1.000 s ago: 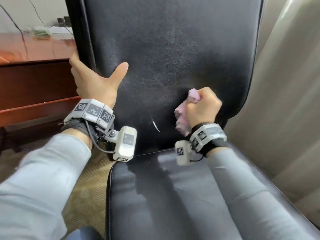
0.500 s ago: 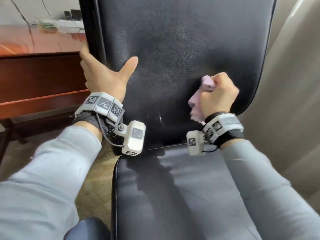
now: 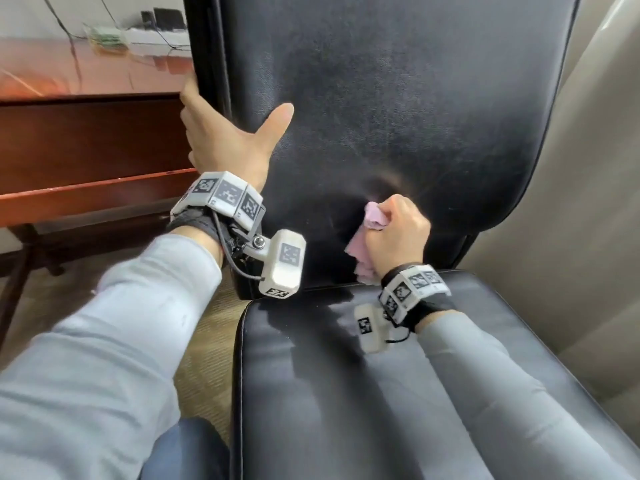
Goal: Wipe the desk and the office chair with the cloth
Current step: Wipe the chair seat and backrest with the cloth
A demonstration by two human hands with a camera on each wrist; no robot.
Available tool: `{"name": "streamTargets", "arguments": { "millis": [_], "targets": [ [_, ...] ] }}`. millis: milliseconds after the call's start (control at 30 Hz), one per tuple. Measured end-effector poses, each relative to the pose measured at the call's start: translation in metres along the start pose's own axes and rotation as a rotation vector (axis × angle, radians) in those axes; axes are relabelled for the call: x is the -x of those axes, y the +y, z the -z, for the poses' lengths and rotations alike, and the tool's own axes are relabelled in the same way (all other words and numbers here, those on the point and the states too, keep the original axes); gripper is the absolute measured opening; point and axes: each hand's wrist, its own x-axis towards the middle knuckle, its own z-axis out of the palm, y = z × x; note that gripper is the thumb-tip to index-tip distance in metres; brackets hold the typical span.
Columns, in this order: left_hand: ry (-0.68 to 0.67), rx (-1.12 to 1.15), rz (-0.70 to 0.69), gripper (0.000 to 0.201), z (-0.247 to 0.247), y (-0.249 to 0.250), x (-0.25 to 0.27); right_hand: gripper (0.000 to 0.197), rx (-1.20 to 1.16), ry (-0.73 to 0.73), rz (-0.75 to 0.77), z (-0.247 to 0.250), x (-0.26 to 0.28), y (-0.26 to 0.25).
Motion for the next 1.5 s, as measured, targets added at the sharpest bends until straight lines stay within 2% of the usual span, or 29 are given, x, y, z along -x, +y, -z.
{"name": "streamTargets", "arguments": {
  "millis": [67,133,233,400,500,567,600,700,733,800,900,967,1000,1067,1133,1167,1233,1267,1300,1333,1367,1433,1500],
  "targets": [
    [0.005,0.002,-0.008,0.114,0.001,-0.001,-0.001,0.016,-0.074,-0.044,0.008,-0.021,0.021,-0.026],
    [-0.001,0.004,-0.008,0.113,0.001,-0.001,-0.001,0.013,-0.123,-0.161,0.023,-0.033,0.038,-0.047],
    [-0.009,-0.001,-0.006,0.113,0.001,0.000,0.000,0.017,-0.121,-0.208,0.039,-0.020,0.025,-0.038],
    [-0.013,0.012,0.000,0.114,0.000,0.001,0.001,0.012,0.031,0.094,-0.135,0.033,-0.050,0.008],
    [-0.003,0.011,0.008,0.114,0.000,0.002,0.001,0.005,0.007,0.198,-0.131,0.027,-0.064,-0.010],
    [-0.001,0.014,0.007,0.113,0.001,0.003,0.001,0.005,-0.111,0.228,-0.032,0.008,-0.053,-0.043],
    [0.002,0.013,0.005,0.112,0.001,0.003,0.000,0.006,-0.178,0.196,0.034,-0.003,-0.043,-0.063],
    [0.011,0.007,-0.006,0.111,0.003,0.003,0.001,0.010,-0.246,-0.081,0.189,-0.015,-0.021,-0.098],
    [0.008,0.010,-0.010,0.111,0.003,0.003,0.002,0.010,-0.225,-0.141,0.189,-0.009,-0.024,-0.093],
    [-0.002,0.018,-0.011,0.111,0.004,0.004,0.001,0.010,-0.138,-0.122,0.117,0.014,-0.045,-0.059],
    [0.008,0.008,-0.014,0.113,0.004,0.003,0.000,0.016,0.054,0.117,-0.091,0.056,-0.092,0.009],
    [0.018,-0.005,-0.011,0.114,0.002,0.003,0.000,0.020,0.116,0.190,-0.192,0.060,-0.105,0.021],
    [0.019,-0.010,-0.009,0.114,0.001,0.003,0.000,0.017,0.102,0.171,-0.200,0.054,-0.100,0.009],
    [0.023,-0.018,-0.013,0.112,0.001,0.002,-0.001,0.009,-0.020,0.044,-0.142,0.026,-0.067,-0.029],
    [0.032,-0.021,-0.027,0.112,0.002,-0.001,-0.003,0.017,-0.110,-0.211,-0.106,-0.002,-0.019,-0.071],
    [0.033,-0.020,-0.032,0.112,0.003,-0.003,-0.003,0.020,-0.121,-0.309,-0.028,-0.009,0.002,-0.084],
    [0.022,-0.012,-0.034,0.112,0.005,-0.003,-0.002,0.015,-0.147,-0.421,0.067,-0.004,0.009,-0.086],
    [0.015,-0.009,-0.034,0.112,0.005,-0.003,-0.002,0.008,-0.116,-0.419,0.015,0.009,-0.007,-0.082],
    [0.008,-0.008,-0.034,0.112,0.005,-0.002,-0.001,0.001,0.024,-0.360,-0.002,0.021,-0.027,-0.068],
    [0.008,-0.008,-0.033,0.113,0.004,-0.001,-0.001,0.004,0.118,-0.284,-0.065,0.035,-0.053,-0.054],
    [0.010,-0.009,-0.032,0.113,0.004,-0.001,-0.001,0.004,0.194,-0.172,-0.065,0.045,-0.079,-0.033],
    [0.018,-0.017,-0.024,0.114,0.003,0.000,-0.001,0.016,0.124,0.047,-0.194,0.057,-0.119,-0.002],
    [0.017,-0.026,-0.021,0.115,0.002,0.000,-0.001,0.018,0.109,0.082,-0.242,0.050,-0.118,-0.014]
  ]
}}
